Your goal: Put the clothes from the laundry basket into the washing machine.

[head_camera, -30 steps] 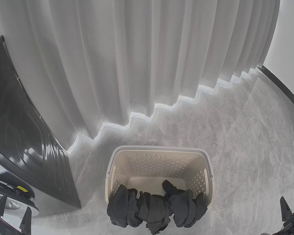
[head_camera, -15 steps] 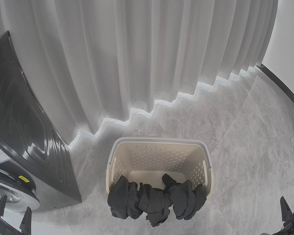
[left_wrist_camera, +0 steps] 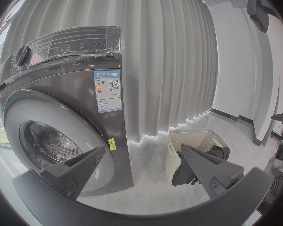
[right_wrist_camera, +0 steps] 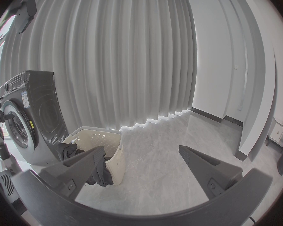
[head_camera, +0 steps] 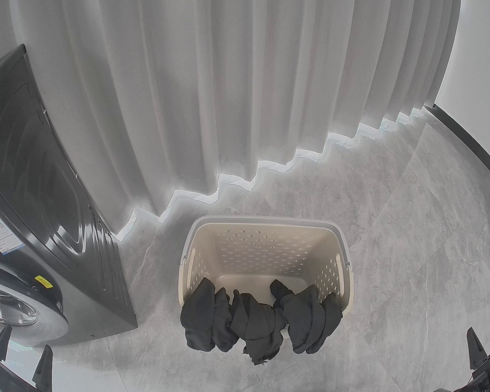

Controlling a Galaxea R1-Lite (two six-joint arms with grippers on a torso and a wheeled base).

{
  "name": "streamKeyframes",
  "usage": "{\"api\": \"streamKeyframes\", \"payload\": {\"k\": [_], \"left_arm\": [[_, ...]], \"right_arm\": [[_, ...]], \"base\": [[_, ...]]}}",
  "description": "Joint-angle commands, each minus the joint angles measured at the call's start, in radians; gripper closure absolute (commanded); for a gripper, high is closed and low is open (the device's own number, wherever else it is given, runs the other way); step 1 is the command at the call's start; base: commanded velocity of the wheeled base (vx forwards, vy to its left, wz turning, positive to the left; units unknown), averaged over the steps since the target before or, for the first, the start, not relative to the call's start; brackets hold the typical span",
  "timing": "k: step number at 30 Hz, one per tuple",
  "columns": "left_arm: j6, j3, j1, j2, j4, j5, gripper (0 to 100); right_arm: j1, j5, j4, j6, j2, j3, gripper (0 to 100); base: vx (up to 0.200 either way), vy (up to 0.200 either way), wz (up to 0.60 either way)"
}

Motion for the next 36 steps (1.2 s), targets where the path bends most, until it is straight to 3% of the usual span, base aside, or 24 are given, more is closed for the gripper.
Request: {"api": "streamKeyframes", "payload": {"k": [1, 8, 14, 36], "left_arm": [[0.000, 0.018, 0.001, -0.013, 0.000, 0.000, 0], [-0.002, 0.018, 0.001, -0.013, 0.000, 0.000, 0], [0.000, 0.018, 0.001, -0.013, 0.000, 0.000, 0], [-0.002, 0.018, 0.001, -0.013, 0.000, 0.000, 0]], "right_arm": [[0.000, 0.000, 0.000, -0.001, -0.010, 0.013, 0], [0.000, 0.000, 0.000, -0.001, -0.010, 0.013, 0], [0.000, 0.002, 0.000, -0.001, -0.010, 0.013, 0], [0.000, 0.000, 0.000, -0.001, -0.010, 0.013, 0]], "base": [[0.000, 0.000, 0.00], [0.000, 0.000, 0.00], [-0.200, 0.000, 0.00], [-0.027, 0.000, 0.00]]}}
